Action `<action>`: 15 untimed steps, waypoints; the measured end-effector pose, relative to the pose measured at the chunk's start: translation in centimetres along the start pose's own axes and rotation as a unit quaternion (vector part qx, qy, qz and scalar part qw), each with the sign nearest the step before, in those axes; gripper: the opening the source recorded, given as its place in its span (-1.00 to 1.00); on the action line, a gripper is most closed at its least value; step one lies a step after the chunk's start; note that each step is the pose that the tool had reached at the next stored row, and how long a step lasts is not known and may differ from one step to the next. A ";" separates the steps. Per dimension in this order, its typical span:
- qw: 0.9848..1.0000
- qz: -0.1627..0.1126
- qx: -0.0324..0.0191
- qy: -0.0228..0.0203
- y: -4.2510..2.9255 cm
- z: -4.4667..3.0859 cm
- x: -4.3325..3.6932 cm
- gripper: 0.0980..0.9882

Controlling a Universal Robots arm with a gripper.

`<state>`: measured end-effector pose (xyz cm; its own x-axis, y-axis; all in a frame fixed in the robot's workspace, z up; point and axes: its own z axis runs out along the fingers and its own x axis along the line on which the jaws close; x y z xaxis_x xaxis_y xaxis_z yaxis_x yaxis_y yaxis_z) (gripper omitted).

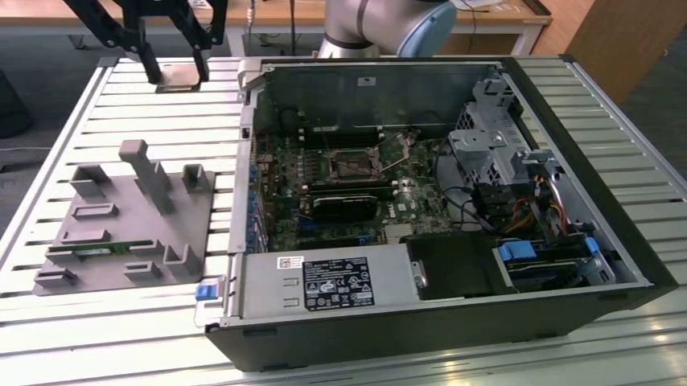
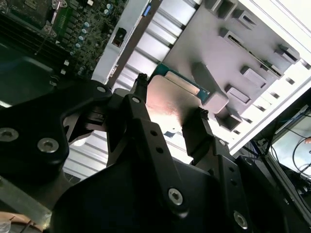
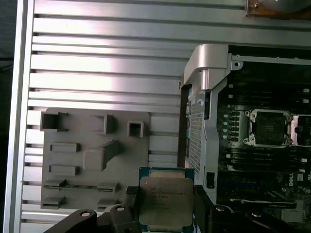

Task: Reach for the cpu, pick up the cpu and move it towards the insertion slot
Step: 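Pick up the cpu and move it towards the insertion slot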

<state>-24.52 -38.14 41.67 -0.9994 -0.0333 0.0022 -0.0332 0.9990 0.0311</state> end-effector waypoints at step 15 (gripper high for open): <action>1.000 0.000 0.000 0.000 1.28 0.04 -4.21 0.00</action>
<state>-20.36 -36.72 41.66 -0.9994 -0.0333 0.0022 -0.0332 0.9990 0.0311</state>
